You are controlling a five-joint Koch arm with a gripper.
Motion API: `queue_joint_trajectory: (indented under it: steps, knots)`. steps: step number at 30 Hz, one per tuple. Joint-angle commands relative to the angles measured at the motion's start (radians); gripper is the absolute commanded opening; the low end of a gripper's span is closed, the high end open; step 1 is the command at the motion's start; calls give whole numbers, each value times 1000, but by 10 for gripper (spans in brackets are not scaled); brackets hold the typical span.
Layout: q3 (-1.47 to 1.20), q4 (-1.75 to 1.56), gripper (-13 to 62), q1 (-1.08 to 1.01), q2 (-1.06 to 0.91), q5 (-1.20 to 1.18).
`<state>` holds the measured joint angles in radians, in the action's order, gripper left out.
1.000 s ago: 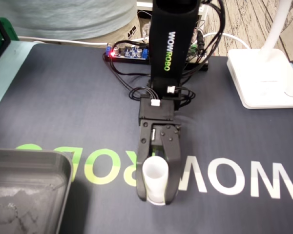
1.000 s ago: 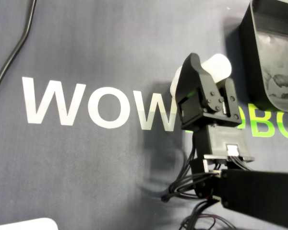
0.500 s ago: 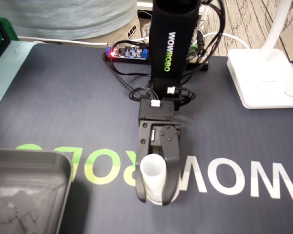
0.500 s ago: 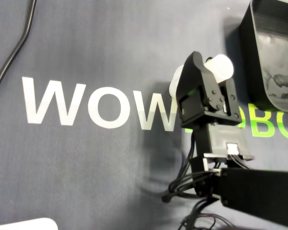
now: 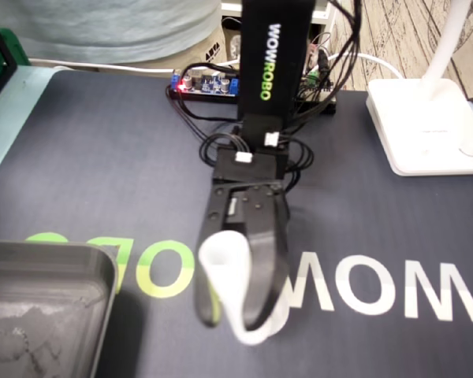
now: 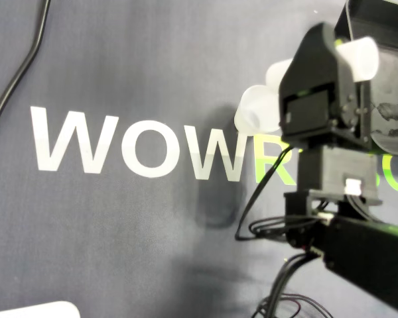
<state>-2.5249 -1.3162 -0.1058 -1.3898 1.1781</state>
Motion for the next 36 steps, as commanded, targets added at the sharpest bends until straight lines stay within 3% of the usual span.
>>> queue_joint_trajectory:
  steps: [1, 8, 18, 36]
  knots:
    - [89, 6, 49, -40, -57, -77]
    - [356, 295, 49, -179, -81, -393]
    - [686, 781, 49, -367, -69, -1028]
    - [980, 893, 19, -515, 244, -1921]
